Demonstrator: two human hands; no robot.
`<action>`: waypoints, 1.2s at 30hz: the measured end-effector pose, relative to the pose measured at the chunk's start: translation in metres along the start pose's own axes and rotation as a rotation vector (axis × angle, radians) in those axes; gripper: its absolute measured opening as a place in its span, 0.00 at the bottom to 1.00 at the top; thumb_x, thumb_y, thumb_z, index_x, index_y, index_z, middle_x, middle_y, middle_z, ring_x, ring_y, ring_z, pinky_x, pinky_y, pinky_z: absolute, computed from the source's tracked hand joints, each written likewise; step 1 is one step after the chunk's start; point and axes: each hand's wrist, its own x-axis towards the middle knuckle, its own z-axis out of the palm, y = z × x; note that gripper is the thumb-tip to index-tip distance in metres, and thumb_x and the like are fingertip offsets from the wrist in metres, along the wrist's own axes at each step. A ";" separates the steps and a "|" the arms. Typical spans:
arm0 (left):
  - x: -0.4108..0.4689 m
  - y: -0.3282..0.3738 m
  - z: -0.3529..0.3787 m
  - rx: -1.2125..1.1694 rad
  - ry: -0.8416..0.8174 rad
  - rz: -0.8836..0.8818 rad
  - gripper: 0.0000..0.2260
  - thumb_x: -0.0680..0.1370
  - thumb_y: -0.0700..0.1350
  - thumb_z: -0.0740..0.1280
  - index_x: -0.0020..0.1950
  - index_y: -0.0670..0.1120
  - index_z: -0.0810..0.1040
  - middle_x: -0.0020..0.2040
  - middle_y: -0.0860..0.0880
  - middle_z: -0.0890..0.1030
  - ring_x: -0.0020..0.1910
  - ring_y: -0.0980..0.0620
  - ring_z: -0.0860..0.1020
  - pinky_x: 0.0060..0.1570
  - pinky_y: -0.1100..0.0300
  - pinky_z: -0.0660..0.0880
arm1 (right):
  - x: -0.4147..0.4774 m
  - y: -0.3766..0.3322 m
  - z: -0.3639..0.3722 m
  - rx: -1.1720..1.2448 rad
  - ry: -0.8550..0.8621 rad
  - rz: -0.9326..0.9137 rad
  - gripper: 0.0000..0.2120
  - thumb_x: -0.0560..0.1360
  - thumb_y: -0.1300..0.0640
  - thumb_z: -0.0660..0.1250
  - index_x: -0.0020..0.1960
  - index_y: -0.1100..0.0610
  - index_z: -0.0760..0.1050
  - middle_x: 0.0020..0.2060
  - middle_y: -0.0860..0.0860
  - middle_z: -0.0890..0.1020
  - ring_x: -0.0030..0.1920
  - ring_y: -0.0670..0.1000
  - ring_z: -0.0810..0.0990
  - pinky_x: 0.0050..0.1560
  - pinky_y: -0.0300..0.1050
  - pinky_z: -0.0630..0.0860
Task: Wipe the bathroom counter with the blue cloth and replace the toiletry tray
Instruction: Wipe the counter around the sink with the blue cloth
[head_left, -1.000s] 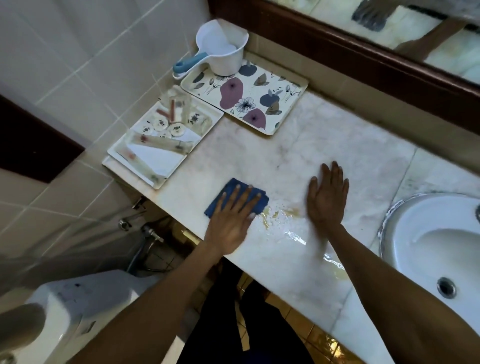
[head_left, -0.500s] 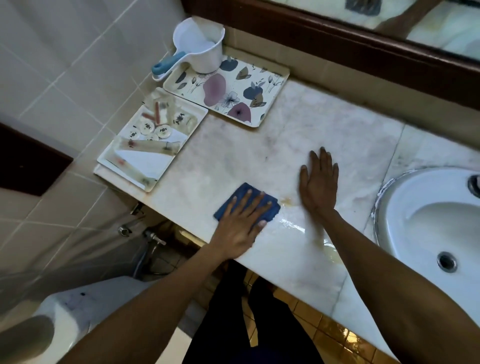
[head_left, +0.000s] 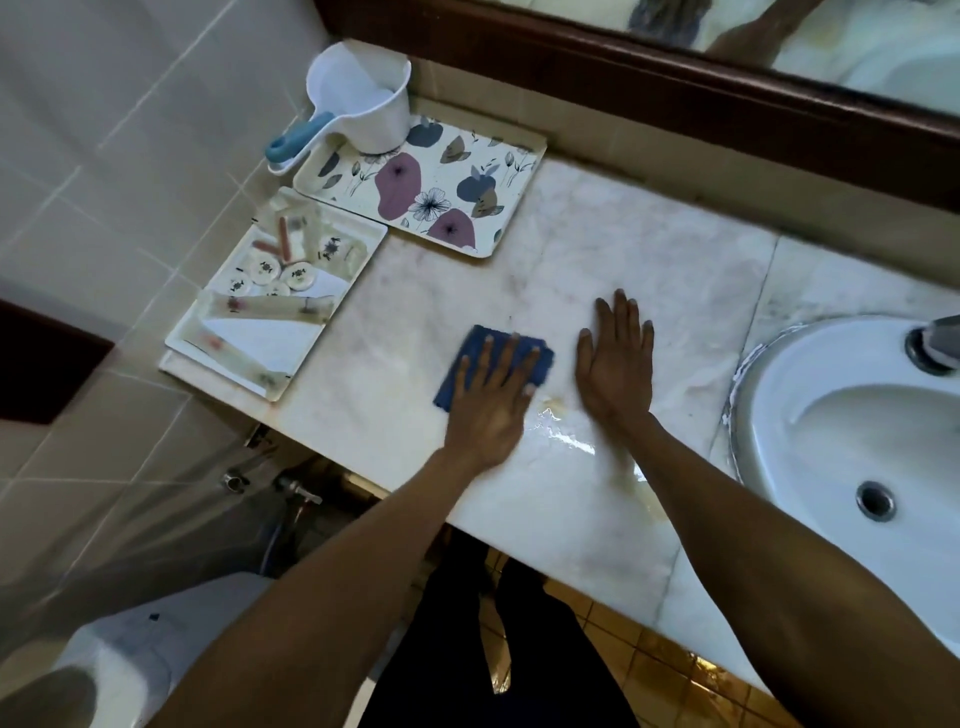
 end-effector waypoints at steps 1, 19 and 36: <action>-0.017 0.000 0.001 0.012 -0.022 0.090 0.23 0.86 0.52 0.51 0.82 0.54 0.53 0.83 0.52 0.52 0.82 0.48 0.46 0.79 0.43 0.43 | 0.000 0.000 -0.001 0.003 -0.007 -0.003 0.25 0.83 0.49 0.51 0.78 0.57 0.60 0.79 0.57 0.58 0.79 0.56 0.55 0.78 0.58 0.51; -0.003 0.055 0.015 0.004 -0.095 0.106 0.24 0.86 0.53 0.47 0.82 0.55 0.49 0.83 0.52 0.48 0.82 0.47 0.42 0.78 0.42 0.42 | -0.023 0.061 -0.058 0.117 -0.165 -0.188 0.25 0.81 0.47 0.51 0.66 0.63 0.74 0.69 0.63 0.74 0.71 0.62 0.71 0.71 0.54 0.67; -0.038 0.075 0.021 0.006 -0.096 0.063 0.25 0.85 0.51 0.46 0.83 0.51 0.49 0.83 0.46 0.51 0.81 0.41 0.46 0.77 0.38 0.44 | -0.171 0.145 -0.119 0.007 -0.166 0.251 0.28 0.83 0.46 0.55 0.79 0.53 0.54 0.80 0.57 0.53 0.65 0.66 0.73 0.59 0.60 0.73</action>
